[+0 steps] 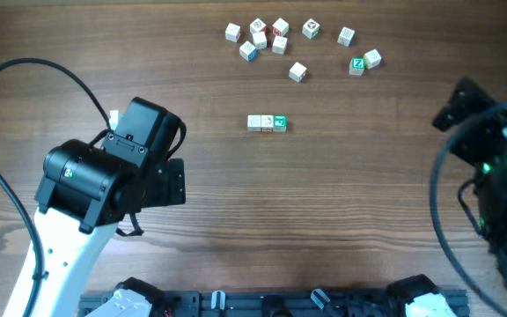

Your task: Form a horizontal line

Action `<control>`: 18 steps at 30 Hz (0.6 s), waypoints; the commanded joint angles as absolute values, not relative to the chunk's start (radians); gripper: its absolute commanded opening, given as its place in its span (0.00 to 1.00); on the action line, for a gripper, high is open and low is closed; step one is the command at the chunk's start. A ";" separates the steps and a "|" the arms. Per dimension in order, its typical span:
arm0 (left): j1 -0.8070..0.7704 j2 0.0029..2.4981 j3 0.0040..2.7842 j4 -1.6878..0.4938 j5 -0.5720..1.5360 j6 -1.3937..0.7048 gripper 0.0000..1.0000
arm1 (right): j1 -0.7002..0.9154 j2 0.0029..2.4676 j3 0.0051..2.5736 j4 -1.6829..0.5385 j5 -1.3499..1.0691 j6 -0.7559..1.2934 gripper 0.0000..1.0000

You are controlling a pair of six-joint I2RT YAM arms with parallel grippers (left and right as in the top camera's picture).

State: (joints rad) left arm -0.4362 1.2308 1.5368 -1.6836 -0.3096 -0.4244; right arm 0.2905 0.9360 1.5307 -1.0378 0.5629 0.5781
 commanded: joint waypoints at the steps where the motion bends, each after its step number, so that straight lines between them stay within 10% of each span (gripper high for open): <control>1: -0.434 1.224 1.537 -1.684 -0.319 -0.427 1.00 | 0.264 0.796 1.389 -0.938 0.595 0.575 1.00; 18: -0.434 1.224 1.537 -1.684 -0.319 -0.427 1.00 | 0.010 0.065 0.078 0.477 0.104 0.448 1.00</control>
State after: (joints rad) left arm -0.4362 1.2301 1.5368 -1.6836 -0.3099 -0.4244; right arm 0.0151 0.0830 0.1417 0.4156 0.1436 0.4400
